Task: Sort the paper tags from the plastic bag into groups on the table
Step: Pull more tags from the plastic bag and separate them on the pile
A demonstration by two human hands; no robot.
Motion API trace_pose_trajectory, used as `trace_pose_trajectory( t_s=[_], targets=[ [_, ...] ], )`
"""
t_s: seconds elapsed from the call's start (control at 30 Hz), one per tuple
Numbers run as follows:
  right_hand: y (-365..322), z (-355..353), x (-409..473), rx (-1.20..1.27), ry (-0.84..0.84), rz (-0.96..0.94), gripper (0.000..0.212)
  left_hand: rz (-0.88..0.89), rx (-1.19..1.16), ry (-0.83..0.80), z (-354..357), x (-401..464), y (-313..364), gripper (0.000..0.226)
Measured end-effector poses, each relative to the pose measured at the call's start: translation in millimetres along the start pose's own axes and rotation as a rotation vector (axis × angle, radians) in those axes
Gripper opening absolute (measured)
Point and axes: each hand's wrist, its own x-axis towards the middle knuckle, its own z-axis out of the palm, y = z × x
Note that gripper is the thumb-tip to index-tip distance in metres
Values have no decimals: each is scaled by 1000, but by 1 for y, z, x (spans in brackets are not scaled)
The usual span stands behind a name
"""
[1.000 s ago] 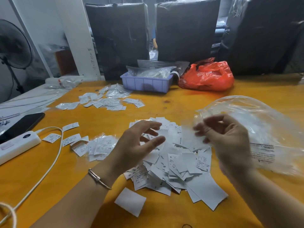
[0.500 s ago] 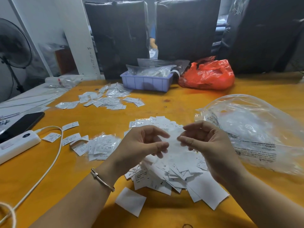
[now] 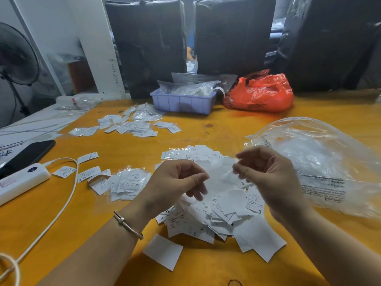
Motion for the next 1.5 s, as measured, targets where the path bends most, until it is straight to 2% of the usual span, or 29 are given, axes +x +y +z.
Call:
trace_pose_trajectory(
  t_s=[0.07,0.17,0.23,0.33,0.47,0.53,0.6,0.67,0.73,0.8,0.87,0.93,0.97,1.0,1.07,1.13,1.2,1.3,1.5],
  targets=[
    [1,-15,9,-158,137,-99,19,-6,6,25,-2,0,-1,10],
    [7,-47,27,-794,398,-365,14,-14,-1,52,-5,0,-2,10],
    [11,-63,35,-1030,488,-405,14,-13,-1,49,-5,0,-4,10],
    [15,-72,40,-1177,492,-295,22,-6,7,39,-4,0,-4,11],
    [18,-80,46,-1333,370,-21,23,-2,18,32,-2,0,-2,12],
    [18,-80,46,-1404,344,44,17,-2,23,32,-2,0,-3,15],
    [15,-77,44,-1576,302,101,14,0,21,33,-2,0,-3,16],
    [12,-73,44,-1728,247,187,19,1,20,32,-1,0,-3,17],
    [10,-70,43,-1766,220,244,23,-1,23,33,-1,0,-3,17],
    [7,-64,40,-1741,250,186,25,-8,33,39,-2,1,-3,13],
    [3,-56,34,-1641,309,-69,28,-16,39,43,-2,1,-3,9],
    [-1,-42,25,-1384,321,-416,24,-19,34,42,-2,2,-2,9],
    [-3,-32,18,-1179,243,-476,23,-20,26,39,-1,2,-1,8],
    [-5,-20,11,-965,97,-417,26,-17,15,31,1,2,0,7],
    [-6,3,-2,-641,-226,-151,34,-4,0,10,3,1,2,7],
    [-2,16,-9,-490,-394,-10,24,16,-3,-14,5,1,4,9],
    [-1,18,-10,-362,-401,32,17,24,-14,-25,6,0,5,10],
    [-1,12,-7,-209,-364,73,16,26,5,-25,5,0,6,14],
    [2,11,-6,-151,-377,93,19,27,23,-53,3,-1,5,17]
  ],
)
